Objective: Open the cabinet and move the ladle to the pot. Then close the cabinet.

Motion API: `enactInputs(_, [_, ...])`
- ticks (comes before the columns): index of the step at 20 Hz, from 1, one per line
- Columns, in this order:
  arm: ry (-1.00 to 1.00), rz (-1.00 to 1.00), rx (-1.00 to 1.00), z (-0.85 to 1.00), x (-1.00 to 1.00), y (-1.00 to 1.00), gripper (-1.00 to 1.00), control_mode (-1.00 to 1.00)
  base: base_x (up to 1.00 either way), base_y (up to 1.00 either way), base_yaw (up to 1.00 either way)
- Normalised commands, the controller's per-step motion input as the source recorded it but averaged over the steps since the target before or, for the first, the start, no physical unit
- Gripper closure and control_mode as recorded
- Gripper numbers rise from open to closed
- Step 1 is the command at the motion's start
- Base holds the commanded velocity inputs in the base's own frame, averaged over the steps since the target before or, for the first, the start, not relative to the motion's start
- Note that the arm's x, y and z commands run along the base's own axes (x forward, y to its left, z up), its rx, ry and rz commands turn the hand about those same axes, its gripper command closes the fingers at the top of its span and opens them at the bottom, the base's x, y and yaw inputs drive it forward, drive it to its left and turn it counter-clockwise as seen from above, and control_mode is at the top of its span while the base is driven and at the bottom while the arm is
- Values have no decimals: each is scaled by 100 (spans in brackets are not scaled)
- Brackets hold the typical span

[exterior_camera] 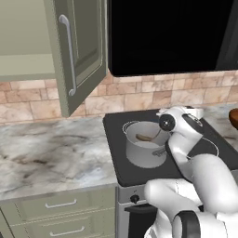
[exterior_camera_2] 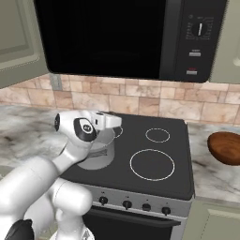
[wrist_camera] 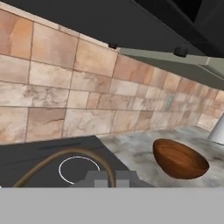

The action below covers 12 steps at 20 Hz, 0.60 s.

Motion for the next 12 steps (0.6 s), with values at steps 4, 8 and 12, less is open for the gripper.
enactInputs(4, [1, 0, -7, -23, 31, 16, 100, -100, 0, 0, 0])
enactInputs(8, [1, 0, -7, -31, 28, 13, 100, -100, 0, 0, 0])
enactInputs(12, [1, 0, -5, -29, 27, 8, 100, -100, 0, 0, 0])
